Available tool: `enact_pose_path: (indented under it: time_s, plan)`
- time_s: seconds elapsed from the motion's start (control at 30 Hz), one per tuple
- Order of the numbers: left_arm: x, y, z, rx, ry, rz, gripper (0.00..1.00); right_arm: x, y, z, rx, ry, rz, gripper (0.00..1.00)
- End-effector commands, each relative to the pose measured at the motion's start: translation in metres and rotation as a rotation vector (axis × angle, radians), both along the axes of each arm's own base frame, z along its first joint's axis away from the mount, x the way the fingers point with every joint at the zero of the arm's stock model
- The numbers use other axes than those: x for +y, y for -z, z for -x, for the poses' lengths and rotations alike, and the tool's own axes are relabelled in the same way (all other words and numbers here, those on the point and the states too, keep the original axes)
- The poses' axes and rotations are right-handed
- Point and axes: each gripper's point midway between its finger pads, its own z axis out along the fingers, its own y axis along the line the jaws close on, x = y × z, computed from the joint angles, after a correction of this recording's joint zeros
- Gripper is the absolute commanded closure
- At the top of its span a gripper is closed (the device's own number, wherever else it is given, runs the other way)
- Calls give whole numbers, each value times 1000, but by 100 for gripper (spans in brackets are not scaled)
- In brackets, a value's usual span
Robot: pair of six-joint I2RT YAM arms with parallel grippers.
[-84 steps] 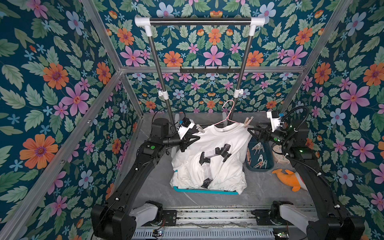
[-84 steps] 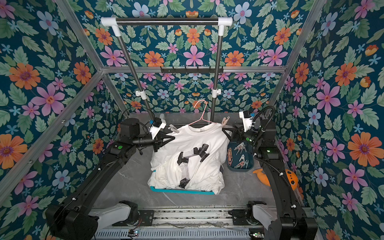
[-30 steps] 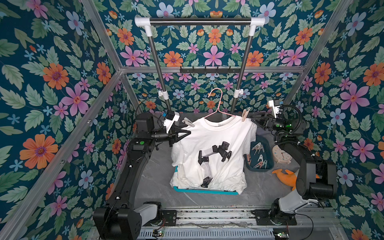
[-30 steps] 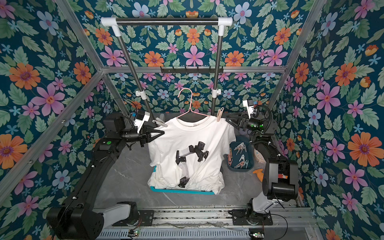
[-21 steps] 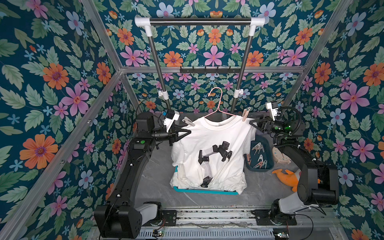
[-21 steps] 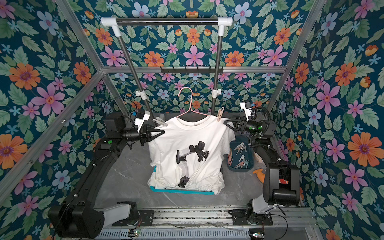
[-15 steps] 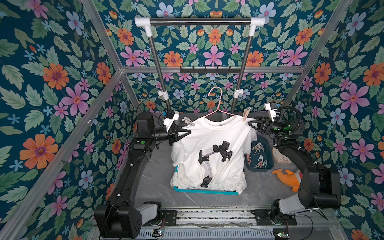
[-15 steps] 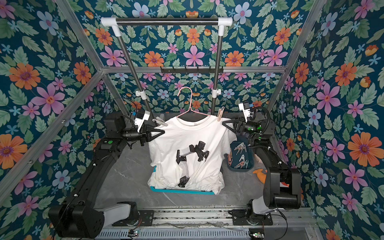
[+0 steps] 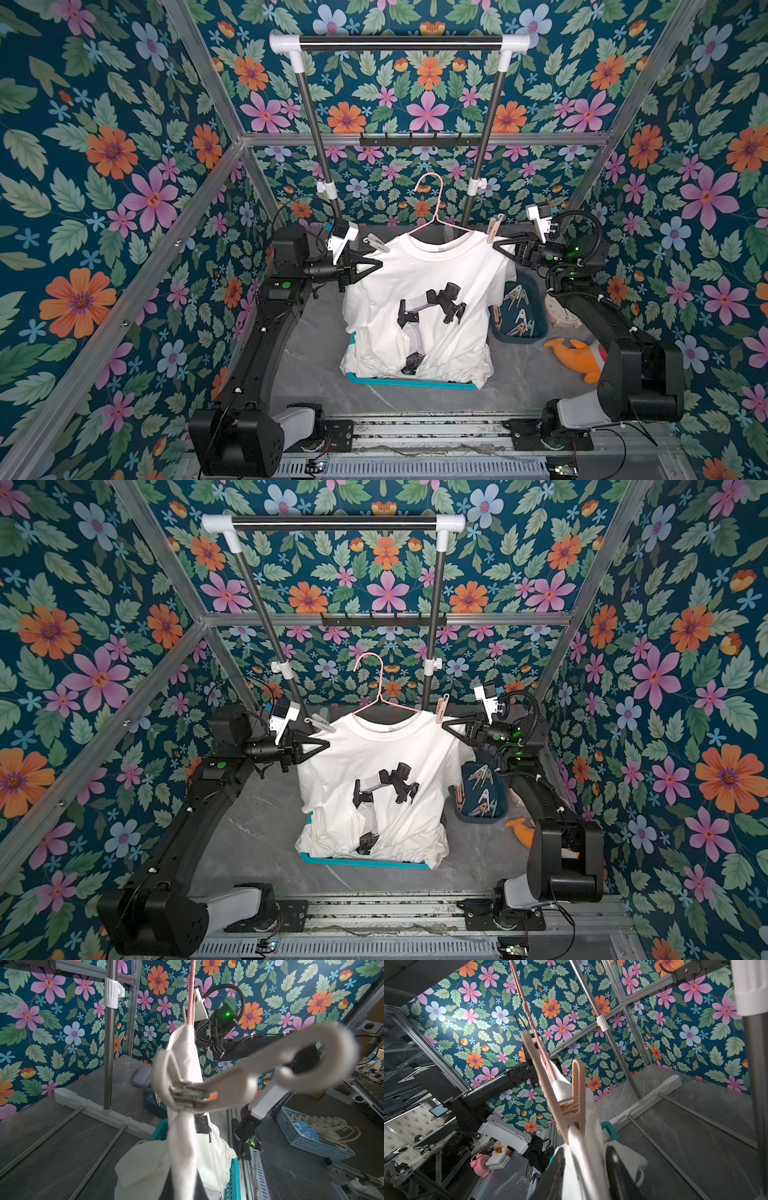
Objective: Use clothespins to secure the t-shirt on both sides of the hanger
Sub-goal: Hang the hanger on the clothesline.
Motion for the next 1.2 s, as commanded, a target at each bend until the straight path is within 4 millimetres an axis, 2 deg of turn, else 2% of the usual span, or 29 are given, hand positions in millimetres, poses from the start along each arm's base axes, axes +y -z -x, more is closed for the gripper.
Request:
enact_pose_path:
  time_s: [0.0,0.33,0.47,0.5,0.57,0.63,0.67,0.8,0.87,0.97,1.17]
  plan:
    - [0,-9,1,-53,7,10,100,2,-6,4,-29,-11,4,72]
    - [2,-4,-7,-51,-47,-12,99,3,-6,5,-27,-13,4,91]
    - [3,-1,-10,-49,-69,-23,61,3,-9,7,-35,-12,5,100]
    - [3,0,-11,-47,-76,-26,48,4,-9,7,-36,-12,4,100]
    - [4,2,-14,-48,-98,-35,30,3,-12,7,-35,-9,2,100]
    - [6,3,-18,-49,-129,-48,7,4,-15,8,-32,-6,0,100]
    - [7,4,-20,-50,-147,-55,0,3,-18,8,-34,2,-4,100]
    - [14,3,-28,-64,-232,-84,0,1,-26,1,28,54,-23,100]
    - [24,3,-39,-64,-325,-102,0,3,-27,-1,59,94,-10,100]
    - [37,1,-51,-68,-431,-121,0,8,-25,2,57,180,47,100]
    - [60,-4,-68,-56,-600,-135,0,2,-40,9,50,273,70,100]
